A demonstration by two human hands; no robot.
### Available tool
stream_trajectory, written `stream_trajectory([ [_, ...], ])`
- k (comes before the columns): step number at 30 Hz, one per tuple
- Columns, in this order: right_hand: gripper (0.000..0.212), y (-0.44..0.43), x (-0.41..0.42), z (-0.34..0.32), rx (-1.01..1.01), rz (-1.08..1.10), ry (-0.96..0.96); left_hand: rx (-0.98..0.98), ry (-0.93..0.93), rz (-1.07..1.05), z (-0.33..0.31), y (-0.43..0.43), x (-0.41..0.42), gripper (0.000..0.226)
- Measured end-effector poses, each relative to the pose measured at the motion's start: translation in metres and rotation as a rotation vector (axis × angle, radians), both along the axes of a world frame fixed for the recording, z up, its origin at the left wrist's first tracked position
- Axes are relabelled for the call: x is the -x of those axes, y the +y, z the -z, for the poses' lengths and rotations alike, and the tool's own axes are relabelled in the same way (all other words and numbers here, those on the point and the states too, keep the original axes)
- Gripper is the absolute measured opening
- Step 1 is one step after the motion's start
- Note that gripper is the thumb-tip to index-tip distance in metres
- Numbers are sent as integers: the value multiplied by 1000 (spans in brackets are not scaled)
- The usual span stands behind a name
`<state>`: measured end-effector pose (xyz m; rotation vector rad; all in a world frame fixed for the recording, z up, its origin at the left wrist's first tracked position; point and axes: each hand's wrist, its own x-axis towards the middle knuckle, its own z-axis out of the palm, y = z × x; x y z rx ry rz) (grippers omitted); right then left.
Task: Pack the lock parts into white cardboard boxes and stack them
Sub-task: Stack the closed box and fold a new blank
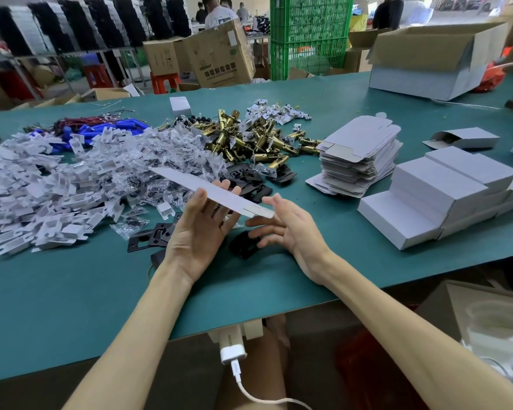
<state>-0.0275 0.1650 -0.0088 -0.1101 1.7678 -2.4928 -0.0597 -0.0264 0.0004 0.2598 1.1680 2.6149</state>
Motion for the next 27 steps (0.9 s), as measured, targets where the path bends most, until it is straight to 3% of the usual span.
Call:
stream_trajectory([
  [2,36,2,2,1,33,18,-28,59,48,50,1,-1,-1,118],
  [16,47,11,3,0,153,10,-101,283,316,244,5,1,-7,95],
  [20,49,10,2,0,159,-1,-90,287,343,293,2,1,-8,87],
  [24,49,11,2,0,168,-11,-83,282,302,248,3,1,-6,99],
  [27,47,12,2,-1,161,-30,-80,284,316,247,6,1,-6,87],
])
